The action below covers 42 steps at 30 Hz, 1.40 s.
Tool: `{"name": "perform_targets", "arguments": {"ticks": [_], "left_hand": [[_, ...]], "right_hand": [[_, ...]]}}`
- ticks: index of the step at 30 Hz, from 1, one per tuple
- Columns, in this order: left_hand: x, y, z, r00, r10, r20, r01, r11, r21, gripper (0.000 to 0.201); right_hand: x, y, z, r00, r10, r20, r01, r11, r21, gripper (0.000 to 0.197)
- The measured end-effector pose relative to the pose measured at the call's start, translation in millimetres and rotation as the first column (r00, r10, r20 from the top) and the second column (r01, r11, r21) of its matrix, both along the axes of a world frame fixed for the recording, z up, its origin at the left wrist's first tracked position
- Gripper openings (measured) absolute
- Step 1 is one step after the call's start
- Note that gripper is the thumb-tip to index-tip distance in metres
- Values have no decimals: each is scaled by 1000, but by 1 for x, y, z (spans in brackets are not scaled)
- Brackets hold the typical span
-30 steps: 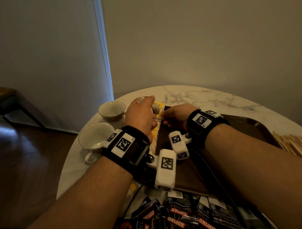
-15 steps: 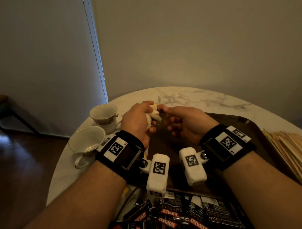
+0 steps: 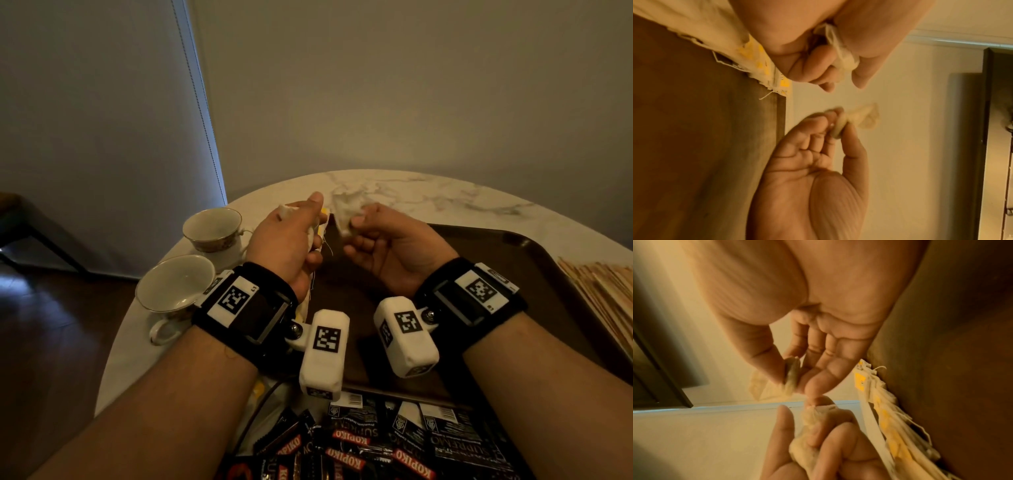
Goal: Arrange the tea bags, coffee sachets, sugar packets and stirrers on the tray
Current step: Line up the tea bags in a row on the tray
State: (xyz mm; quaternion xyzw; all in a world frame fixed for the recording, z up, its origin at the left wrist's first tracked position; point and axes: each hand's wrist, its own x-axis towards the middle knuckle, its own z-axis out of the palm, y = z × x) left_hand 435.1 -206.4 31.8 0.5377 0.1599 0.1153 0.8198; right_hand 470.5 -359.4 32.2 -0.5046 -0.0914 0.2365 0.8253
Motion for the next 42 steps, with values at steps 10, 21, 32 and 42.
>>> {"name": "perform_targets", "arguments": {"ticks": [10,21,32,42], "left_hand": [[-4,-3,-4,987,-159,17,156,979,131,15],[-6,-3,-3,979,-198,45,186,965,184,16],[-2,4,1,998,-36,50,26,984,177,10],[3,17,9,965,238,113,-254,953,164,9]], "right_hand": [[-2,1,-1,993,-27,119,35,997,-65,12],[1,5,-2,975,-140,171,168,972,-162,24],[0,3,-3,960,-94,265,164,953,-254,8],[2,10,0,977,-210,45,212,905,-368,12]]}}
